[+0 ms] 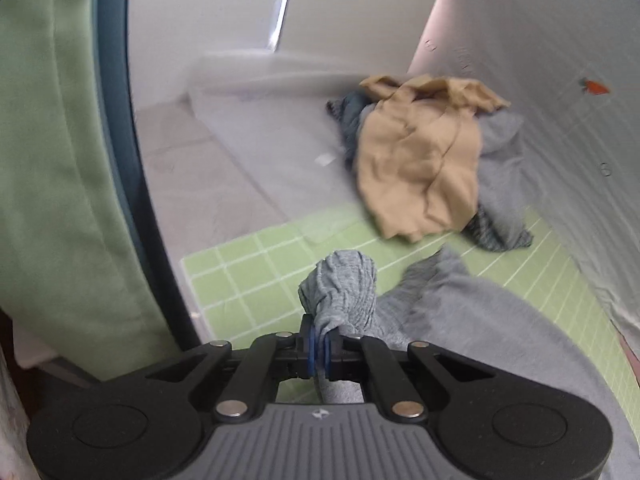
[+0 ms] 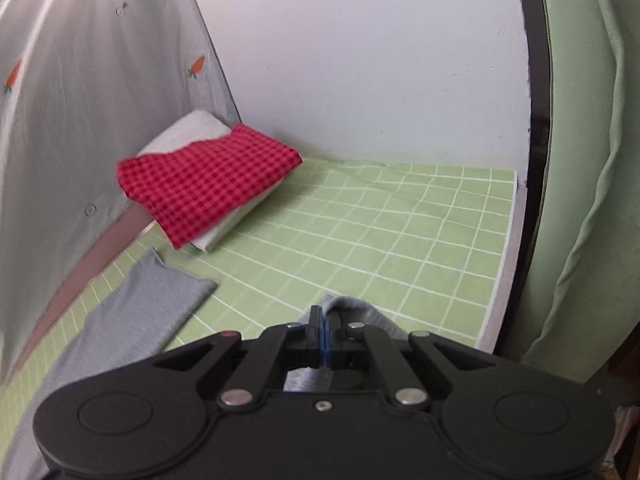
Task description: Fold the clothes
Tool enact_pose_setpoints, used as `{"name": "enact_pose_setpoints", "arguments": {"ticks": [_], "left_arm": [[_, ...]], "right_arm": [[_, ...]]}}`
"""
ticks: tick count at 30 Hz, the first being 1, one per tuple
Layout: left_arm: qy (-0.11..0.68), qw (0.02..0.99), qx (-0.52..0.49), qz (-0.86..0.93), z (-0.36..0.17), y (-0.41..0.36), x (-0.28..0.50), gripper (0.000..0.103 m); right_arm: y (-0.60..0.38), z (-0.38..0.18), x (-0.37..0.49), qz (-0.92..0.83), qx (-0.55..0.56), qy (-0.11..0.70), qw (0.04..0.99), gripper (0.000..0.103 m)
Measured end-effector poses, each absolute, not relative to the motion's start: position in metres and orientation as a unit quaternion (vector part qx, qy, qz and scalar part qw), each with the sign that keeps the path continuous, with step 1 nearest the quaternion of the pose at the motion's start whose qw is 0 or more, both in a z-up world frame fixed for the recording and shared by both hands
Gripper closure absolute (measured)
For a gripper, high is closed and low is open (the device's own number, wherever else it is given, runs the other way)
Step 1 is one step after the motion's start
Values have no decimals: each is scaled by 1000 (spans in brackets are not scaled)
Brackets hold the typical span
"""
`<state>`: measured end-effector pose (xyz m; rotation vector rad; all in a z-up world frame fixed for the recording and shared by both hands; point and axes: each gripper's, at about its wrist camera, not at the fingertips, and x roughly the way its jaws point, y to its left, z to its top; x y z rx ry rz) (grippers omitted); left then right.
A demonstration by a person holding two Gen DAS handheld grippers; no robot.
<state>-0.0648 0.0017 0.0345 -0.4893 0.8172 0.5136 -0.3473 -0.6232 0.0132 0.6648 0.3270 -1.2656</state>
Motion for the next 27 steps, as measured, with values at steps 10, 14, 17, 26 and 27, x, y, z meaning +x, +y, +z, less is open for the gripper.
{"name": "enact_pose_setpoints", "arguments": {"ticks": [10,14,17,26,27], "left_arm": [[387,841,-258,275,36,11,-48,98],[377,844,-280,259,40,4,-6,98],[363,859,-275,233,46,-9,44,98],[329,923,-137,143,36,-97,208,43],[322,926,-137,140,34,-101,201,30]], "right_arm": [[-635,20,-315,-579,264,162,755,102],[-658,22,-275,-571,243,173,765,102],[-688,24,-223,-567,232,170,772,102],[-783,8,12,-465,215,245,823,43],[-775,7,19,-464,200,244,828,38]]}}
